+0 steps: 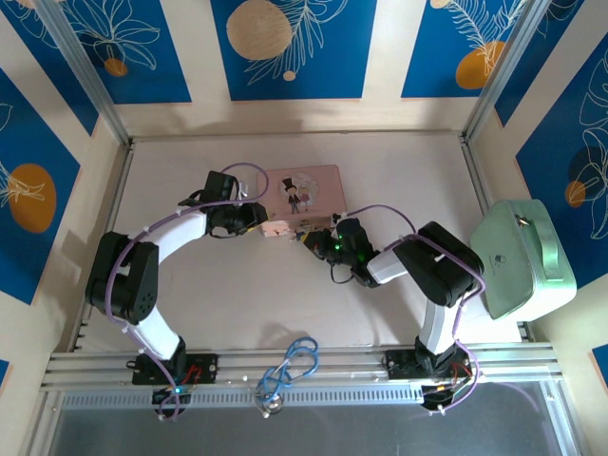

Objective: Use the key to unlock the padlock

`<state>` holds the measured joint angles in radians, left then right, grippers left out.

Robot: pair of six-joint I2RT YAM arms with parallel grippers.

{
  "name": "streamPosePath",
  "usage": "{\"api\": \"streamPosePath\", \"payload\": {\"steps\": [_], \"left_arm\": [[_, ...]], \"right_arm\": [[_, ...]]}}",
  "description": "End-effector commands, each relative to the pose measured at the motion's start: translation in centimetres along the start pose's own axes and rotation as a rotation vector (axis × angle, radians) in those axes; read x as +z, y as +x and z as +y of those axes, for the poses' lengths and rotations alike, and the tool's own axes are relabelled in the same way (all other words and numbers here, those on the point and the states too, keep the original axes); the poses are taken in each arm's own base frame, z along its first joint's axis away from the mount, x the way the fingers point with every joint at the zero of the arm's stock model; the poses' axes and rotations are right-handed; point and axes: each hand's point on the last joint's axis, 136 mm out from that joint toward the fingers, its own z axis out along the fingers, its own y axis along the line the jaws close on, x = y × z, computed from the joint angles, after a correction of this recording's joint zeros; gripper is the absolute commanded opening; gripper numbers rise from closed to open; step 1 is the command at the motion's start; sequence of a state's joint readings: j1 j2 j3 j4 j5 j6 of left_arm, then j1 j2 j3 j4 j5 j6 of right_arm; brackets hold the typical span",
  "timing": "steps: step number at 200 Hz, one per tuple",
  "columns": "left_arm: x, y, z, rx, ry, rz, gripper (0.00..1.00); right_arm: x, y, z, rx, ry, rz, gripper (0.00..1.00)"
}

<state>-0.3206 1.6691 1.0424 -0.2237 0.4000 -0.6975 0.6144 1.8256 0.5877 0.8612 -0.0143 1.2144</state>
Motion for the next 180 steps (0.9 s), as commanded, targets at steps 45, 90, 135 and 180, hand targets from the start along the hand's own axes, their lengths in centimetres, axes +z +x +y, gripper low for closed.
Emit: {"api": "streamPosePath", "payload": {"steps": [45,90,135,180], "left_arm": [[0.2,1.1,2.3,-0.010,-0.058,0.041,0.34],[0.2,1.3,2.3,-0.004,-0.057,0.047,0.33],[0.1,1.3,2.1,0.001,-0.051,0.049,0.33],[0.0,1.3,2.1,0.005,-0.053,0.052,0.33]], "right_arm": [[-0.4,-0.3,-1.9,0.107,0.018,-0.053,0.00],[-0.9,-1.0,-2.3,0.135,0.005,-0.078,0.00],[-1.1,-1.5,-2.3,0.154,-0.006,-0.093,0.00],[-0.2,-1.6,-1.1,0.171,-0.045,-0.094,0.00]]}}
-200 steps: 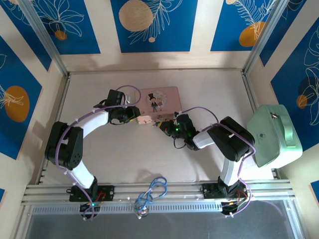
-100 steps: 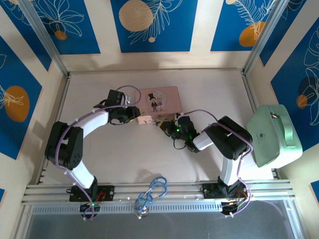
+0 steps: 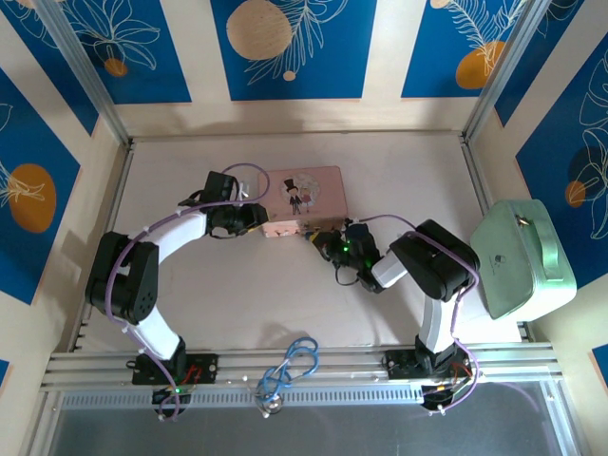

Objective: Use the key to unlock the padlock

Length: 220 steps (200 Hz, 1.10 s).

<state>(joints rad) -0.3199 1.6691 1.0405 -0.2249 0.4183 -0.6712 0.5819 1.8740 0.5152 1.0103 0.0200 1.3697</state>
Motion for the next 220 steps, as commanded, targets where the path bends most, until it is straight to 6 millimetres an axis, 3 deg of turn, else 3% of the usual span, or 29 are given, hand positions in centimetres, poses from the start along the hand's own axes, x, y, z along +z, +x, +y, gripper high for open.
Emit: {"api": "streamPosePath", "payload": {"steps": [1,70,109,131,157,191,220], "left_arm": [[0.0,1.1,2.2,-0.021,-0.066,0.040,0.33],[-0.5,0.3,1.7,-0.001,-0.073,0.026,0.34],[-1.1,-0.8,0.3,0.016,-0.052,0.011,0.43],[-1.5,-1.4,-0.6,0.005,-0.030,-0.006,0.49],[-2.3,-1.9,-2.0,0.015,-0.010,-0.024,0.55],[-4.4,-2.3,-3.4,0.035,-0.002,-0.067,0.59],[-6.7,-1.2,-3.8,0.082,-0.008,-0.101,0.62]], "right_arm": [[0.5,-0.3,1.1,0.011,-0.035,-0.021,0.00],[-2.4,1.6,0.9,-0.102,0.119,0.084,0.00],[-7.0,3.7,2.5,-0.311,0.304,0.191,0.00],[-9.5,5.5,4.4,-0.455,0.318,0.277,0.00],[-11.6,7.7,5.3,-0.474,0.354,0.438,0.00],[-11.7,11.0,6.0,-0.492,0.345,0.603,0.00],[-9.8,12.7,4.6,-0.461,0.401,0.676,0.00]]}}
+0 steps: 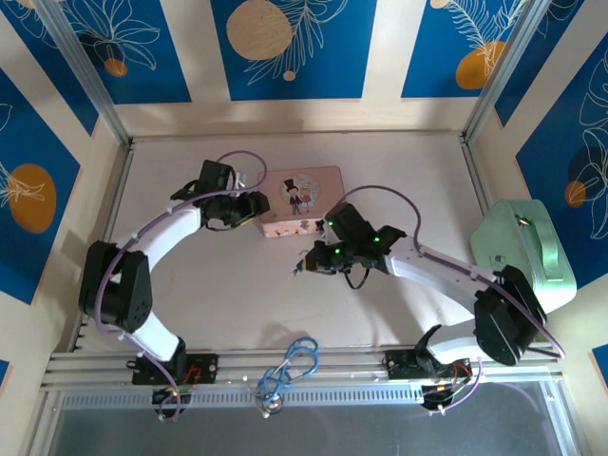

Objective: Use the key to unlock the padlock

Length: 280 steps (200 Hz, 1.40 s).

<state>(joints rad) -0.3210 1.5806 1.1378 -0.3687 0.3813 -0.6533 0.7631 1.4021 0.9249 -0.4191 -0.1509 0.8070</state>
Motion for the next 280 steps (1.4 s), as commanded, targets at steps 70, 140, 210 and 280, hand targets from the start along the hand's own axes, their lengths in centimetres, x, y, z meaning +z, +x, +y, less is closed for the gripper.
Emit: {"api": "streamPosePath", "payload": {"steps": [70,140,210,280], "left_arm": [[-4.8,6.4,2.4,0.052,-0.044,-0.027,0.63],[-5.2,6.1,2.7,0.057,-0.066,-0.045,0.62],[-10.6,1.1,-0.9,0.222,-0.107,-0.225,0.67],[-18.0,-8.0,3.8,0.358,-0.554,-0.865,1.00]], "right_arm": [[7.1,2.1,-0.9,0.047,0.083,0.257,0.00],[7.1,2.4,-2.4,0.073,0.233,0.274,0.42],[-4.3,-1.2,-0.3,-0.086,0.365,-0.046,0.68],[-21.1,-7.8,-2.1,-0.236,0.493,-0.713,1.00]]}}
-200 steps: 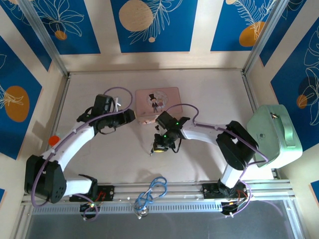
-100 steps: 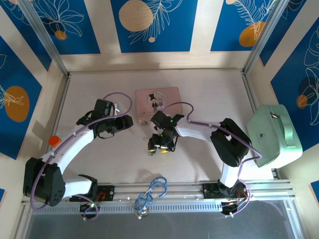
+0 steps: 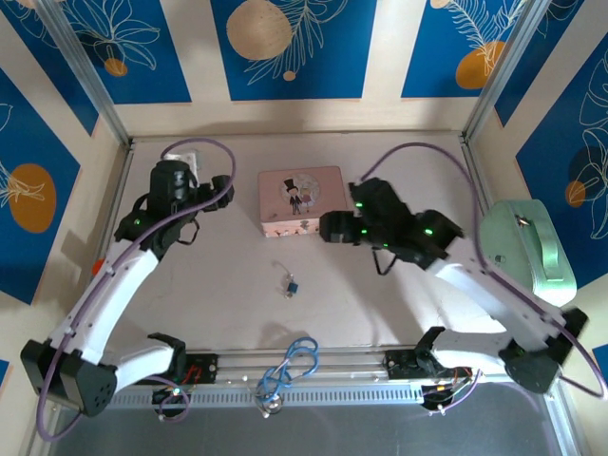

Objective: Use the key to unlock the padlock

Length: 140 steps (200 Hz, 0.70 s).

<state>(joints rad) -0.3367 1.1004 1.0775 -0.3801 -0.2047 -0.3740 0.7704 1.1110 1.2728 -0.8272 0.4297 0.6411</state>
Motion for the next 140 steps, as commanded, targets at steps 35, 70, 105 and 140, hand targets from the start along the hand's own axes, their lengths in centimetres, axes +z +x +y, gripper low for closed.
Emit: {"api": "streamPosePath", "payload": {"steps": [35,70,105,140], "left_arm": [[5.0,3.4,9.7,0.137,-0.447,-0.291,1.00],[9.4,7.9,11.5,0.323,-0.489,-0.123,1.00],[11.1,10.5,13.8,0.308,-0.479,-0.088,1.00],[11.5,11.7,14.5,0.250,-0.379,-0.125,1.00]], "right_arm": [[2.2,-1.3,-12.7,-0.262,0.379,-0.378,0.99],[5.5,2.1,-23.6,-0.037,0.607,-0.273,0.99],[9.2,4.9,-29.0,0.032,0.669,-0.237,0.99],[13.7,1.0,-25.8,-0.137,0.449,-0.286,0.99]]}}
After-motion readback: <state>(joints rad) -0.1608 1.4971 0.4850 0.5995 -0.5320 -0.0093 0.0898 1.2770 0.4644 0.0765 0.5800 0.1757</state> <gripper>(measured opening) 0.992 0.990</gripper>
